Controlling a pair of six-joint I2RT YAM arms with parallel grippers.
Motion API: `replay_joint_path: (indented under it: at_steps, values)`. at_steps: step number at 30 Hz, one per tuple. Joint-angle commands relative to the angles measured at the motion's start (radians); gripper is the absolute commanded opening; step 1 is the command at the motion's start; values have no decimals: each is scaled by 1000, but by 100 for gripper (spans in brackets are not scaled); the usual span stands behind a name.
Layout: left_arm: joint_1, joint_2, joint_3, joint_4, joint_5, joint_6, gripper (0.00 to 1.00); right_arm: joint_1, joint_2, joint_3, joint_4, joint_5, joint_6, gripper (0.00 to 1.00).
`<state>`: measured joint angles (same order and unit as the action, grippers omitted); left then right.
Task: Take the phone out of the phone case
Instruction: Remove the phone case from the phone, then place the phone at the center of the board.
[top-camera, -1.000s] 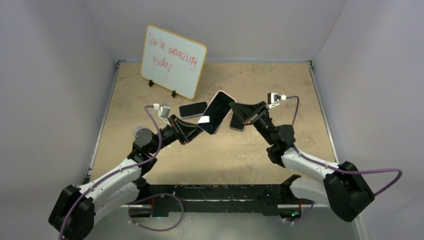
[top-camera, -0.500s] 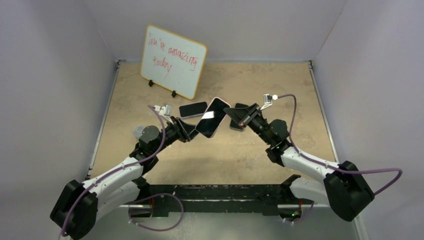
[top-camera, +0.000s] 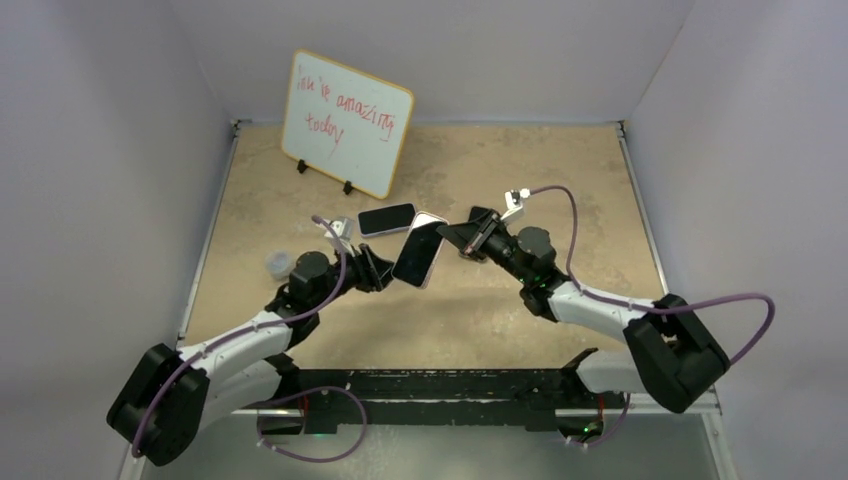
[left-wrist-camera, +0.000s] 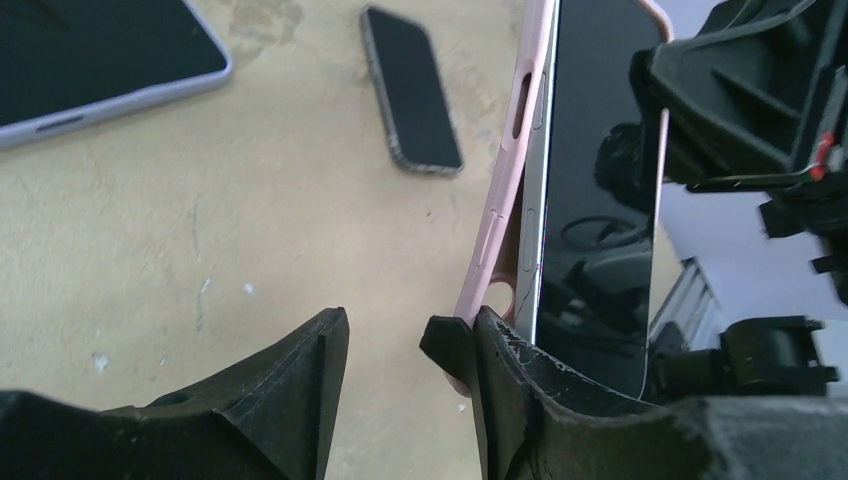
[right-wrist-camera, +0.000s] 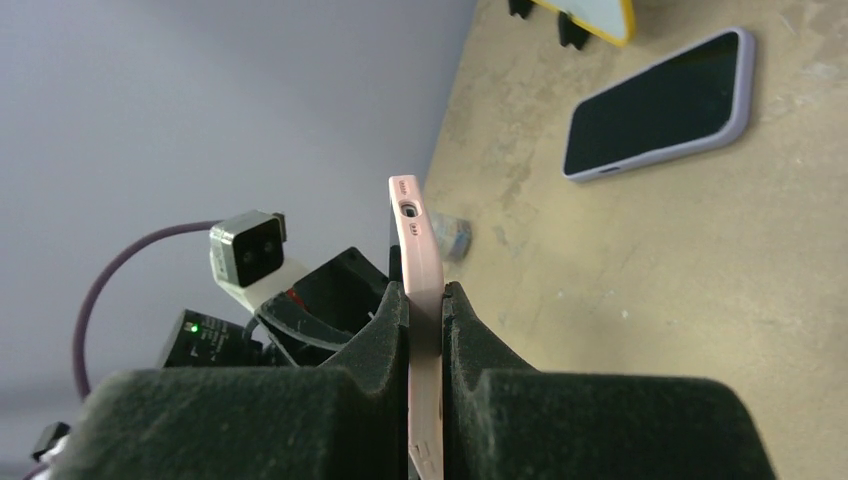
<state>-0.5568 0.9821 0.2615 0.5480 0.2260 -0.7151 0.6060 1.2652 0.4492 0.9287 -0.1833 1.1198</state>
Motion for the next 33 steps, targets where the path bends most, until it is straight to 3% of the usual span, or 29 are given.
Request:
replay_joint_path:
  at_steps: [1, 9, 19, 30, 33]
  values:
    - [-17, 75, 28, 62, 31, 32, 50, 23, 82, 50, -65, -84, -57, 0]
    - [-29, 180, -24, 126, 32, -39, 48, 23, 270, 44, 9, -123, -70, 0]
    - [-31, 174, 21, 2, 44, -70, 45, 23, 437, 72, 44, -133, -116, 5]
    - [-30, 217, 38, -49, 40, -77, 45, 24, 525, 134, -46, -123, -229, 44]
    - [-29, 239, 41, -40, 51, -81, 45, 27, 496, 171, -162, -110, -323, 51]
